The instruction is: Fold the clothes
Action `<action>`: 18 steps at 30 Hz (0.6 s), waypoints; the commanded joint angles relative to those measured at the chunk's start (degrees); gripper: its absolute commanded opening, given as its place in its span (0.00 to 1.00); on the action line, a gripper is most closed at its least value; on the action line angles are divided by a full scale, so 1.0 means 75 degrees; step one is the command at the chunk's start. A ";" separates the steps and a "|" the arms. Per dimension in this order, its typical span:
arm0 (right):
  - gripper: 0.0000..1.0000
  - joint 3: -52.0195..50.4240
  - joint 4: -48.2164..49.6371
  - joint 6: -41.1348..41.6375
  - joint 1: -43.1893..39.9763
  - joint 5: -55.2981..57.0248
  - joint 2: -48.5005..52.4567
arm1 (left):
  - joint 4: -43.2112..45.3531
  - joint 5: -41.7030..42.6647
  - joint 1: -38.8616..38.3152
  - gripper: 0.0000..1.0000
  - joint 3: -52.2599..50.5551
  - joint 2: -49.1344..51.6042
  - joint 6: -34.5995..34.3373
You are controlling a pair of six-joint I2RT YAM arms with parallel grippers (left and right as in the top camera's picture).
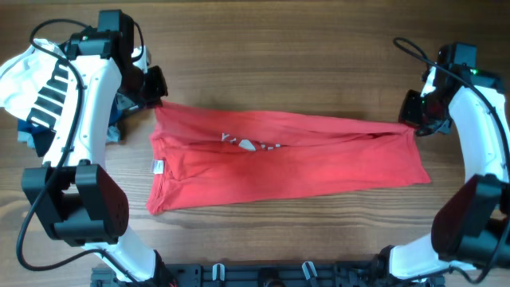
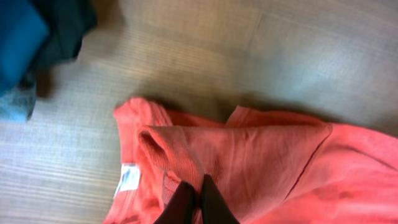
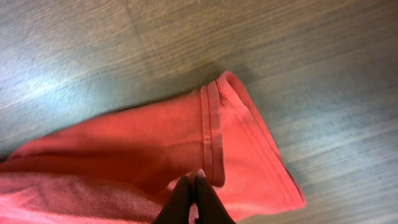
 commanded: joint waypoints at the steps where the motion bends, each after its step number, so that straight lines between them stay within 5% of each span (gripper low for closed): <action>1: 0.04 0.0006 -0.0367 -0.0073 -0.0032 0.0102 -0.0597 | -0.0755 0.0058 -0.0006 0.04 0.0119 -0.0239 0.0154; 9: 0.04 -0.0006 -0.0635 0.0012 -0.0047 0.0385 -0.0761 | -0.2072 -0.0702 -0.0009 0.04 0.0050 -0.0326 0.0137; 18: 0.04 0.0000 0.0443 0.0478 -0.0358 0.0408 -0.0775 | -0.0889 -0.1078 -0.0093 0.04 -0.1154 -0.1244 -0.0283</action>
